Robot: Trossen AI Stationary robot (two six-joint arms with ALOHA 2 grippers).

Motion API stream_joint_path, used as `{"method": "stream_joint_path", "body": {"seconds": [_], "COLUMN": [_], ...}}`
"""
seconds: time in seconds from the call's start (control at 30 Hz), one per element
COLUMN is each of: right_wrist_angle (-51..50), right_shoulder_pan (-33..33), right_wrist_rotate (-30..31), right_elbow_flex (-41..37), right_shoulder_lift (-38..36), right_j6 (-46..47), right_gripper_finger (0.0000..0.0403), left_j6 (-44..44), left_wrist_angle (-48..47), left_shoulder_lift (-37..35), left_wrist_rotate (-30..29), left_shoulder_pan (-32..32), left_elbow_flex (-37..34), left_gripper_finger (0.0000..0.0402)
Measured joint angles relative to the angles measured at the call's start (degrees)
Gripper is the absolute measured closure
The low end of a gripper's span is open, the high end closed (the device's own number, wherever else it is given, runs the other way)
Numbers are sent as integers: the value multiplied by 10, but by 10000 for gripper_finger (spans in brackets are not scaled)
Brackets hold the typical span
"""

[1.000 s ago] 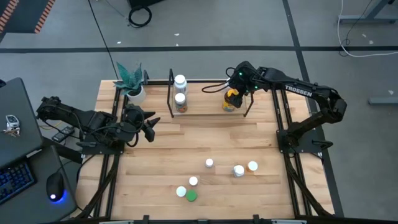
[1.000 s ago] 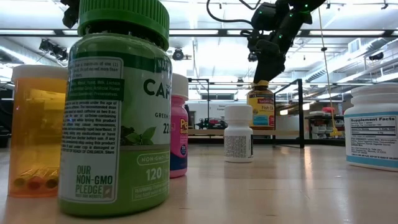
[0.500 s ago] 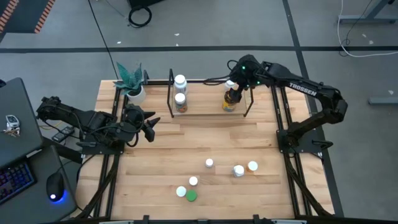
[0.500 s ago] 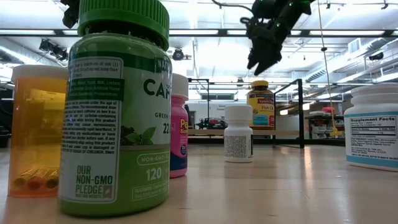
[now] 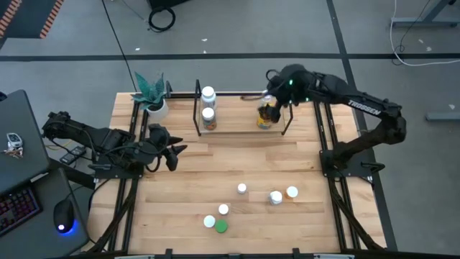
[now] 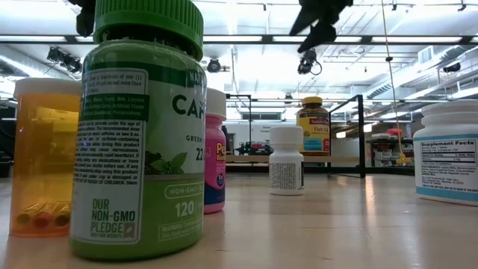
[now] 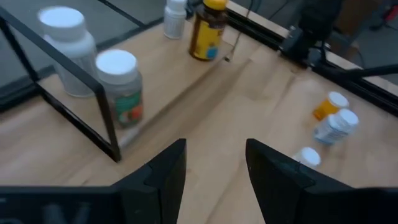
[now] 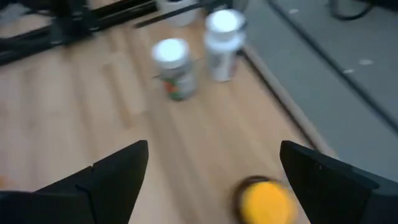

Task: Pick and place medicine bottles onto shelf by color
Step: Put the blue pill bottle on the shelf

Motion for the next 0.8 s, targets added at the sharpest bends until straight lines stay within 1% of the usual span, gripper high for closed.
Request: {"method": "stream_joint_path", "body": {"seconds": [0.13,0.43,0.63,0.73,0.8], "right_wrist_angle": [-4,9,30,32,42], "right_shoulder_pan": [77,264,387,436,460], "right_wrist_rotate": [0,2,-24,-31,-31], "right_elbow_flex": [-6,-79,-145,-179,-209], "right_shoulder_lift": [7,33,37,37,37], "right_j6": [58,179,197,203,230], "right_gripper_finger": [30,30,30,30,30], "left_j6": [-19,-56,-56,-49,-41], "left_wrist_angle": [4,8,11,11,11], "left_shoulder_lift": [0,0,0,0,0], "left_wrist_rotate": [8,9,10,7,7], "left_shoulder_pan": [0,0,1,1,1], "left_elbow_flex": [0,0,0,0,0], "left_gripper_finger": [228,228,228,228,228]}}
